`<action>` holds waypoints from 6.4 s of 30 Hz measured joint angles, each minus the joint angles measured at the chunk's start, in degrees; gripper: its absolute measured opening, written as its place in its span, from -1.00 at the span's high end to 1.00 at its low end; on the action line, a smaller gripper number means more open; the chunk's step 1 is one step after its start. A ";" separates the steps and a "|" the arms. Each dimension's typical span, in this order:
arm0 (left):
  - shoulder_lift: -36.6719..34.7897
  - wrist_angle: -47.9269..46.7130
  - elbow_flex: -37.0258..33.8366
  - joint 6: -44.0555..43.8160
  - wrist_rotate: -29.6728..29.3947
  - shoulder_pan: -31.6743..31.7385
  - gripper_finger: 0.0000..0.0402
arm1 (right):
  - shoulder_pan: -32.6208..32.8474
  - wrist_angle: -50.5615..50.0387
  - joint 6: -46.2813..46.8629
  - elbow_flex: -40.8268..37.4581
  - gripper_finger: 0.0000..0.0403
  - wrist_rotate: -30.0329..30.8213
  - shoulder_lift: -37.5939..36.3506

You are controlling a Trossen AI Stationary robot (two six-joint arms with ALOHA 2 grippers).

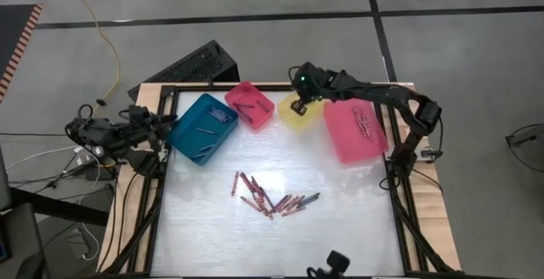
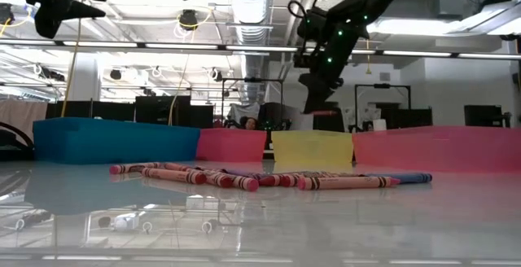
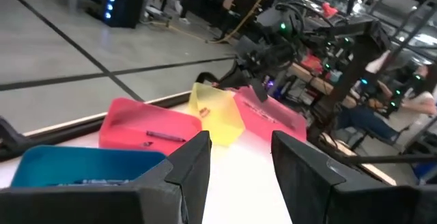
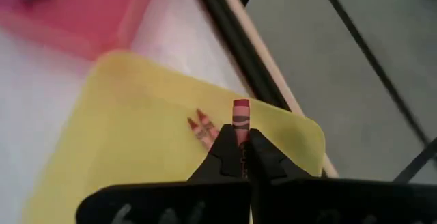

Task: Sort crayons
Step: Put the red crayon into the yellow bin, then put the blue crayon into the blue bin

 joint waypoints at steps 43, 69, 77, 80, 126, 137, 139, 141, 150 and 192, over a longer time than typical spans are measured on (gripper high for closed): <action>0.02 0.05 0.00 -1.49 -3.95 0.01 0.28 | 11.30 -26.83 -7.61 17.07 0.27 -23.88 6.48; 0.00 -1.36 -0.02 2.82 -0.37 -0.01 0.28 | 49.85 -20.37 23.18 -5.00 0.28 -9.82 0.82; 0.00 -3.55 -0.02 1.70 -0.35 -0.01 0.28 | 51.18 -16.36 22.63 -4.97 0.29 -9.43 3.89; 0.02 -4.13 -0.02 1.29 -0.13 -0.01 0.28 | 51.60 -15.96 21.64 -4.98 0.29 -8.22 5.68; 0.02 -6.49 -0.02 -0.12 -0.47 -0.01 0.28 | 56.77 -8.83 33.75 -9.48 0.29 -5.98 -2.03; 0.00 -6.76 -0.02 -0.20 -1.31 0.01 0.28 | 67.60 -3.11 43.53 -9.56 0.29 -4.36 4.29; 0.00 -7.02 -0.02 -0.20 -1.32 -0.01 0.28 | 68.56 -3.01 44.12 -9.53 0.29 -4.32 5.46; 0.00 -7.04 -0.02 -0.20 -1.37 0.01 0.28 | 69.16 -3.11 44.77 -9.53 0.29 -4.35 6.64; 0.00 -7.29 -0.02 -0.20 -1.79 0.00 0.28 | 69.73 -6.46 45.95 -9.16 0.34 -3.85 10.69; 0.00 -7.22 -0.02 -0.64 -0.61 0.00 0.28 | 44.30 -8.32 3.63 8.88 1.00 0.14 10.97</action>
